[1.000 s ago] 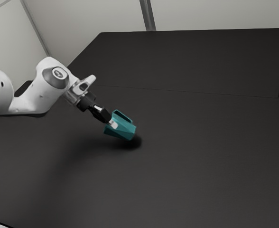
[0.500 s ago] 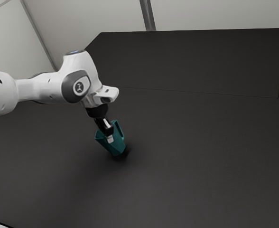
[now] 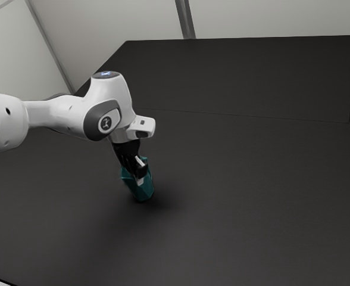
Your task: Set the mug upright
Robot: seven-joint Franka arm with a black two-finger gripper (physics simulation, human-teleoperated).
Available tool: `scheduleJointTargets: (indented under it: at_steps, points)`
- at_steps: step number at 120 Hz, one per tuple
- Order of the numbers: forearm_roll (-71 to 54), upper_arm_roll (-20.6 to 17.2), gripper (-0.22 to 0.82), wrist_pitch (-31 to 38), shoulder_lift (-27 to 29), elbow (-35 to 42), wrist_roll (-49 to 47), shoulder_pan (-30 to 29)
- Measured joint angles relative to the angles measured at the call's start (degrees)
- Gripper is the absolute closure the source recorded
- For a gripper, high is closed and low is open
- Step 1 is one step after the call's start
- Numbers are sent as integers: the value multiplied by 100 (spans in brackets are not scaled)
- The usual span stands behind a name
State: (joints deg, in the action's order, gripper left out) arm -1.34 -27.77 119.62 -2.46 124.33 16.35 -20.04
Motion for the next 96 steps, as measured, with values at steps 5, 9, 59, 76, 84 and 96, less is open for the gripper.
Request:
scheduleJointTargets:
  at_steps: [5, 9, 59, 76, 84, 96]
  points:
    - [-9, -5, 48, 14, 8, 2, -75, 13]
    - [-15, -7, 41, 23, 11, 1, -131, 23]
    - [32, -82, 6, -124, 539, -486, -616, -21]
    - [72, -62, 3, -525, 344, -1618, -846, 4]
    - [79, -62, 2, -848, 289, -2193, -973, -4]
    - [81, 209, 1, -1468, 165, -2934, -1139, 273]
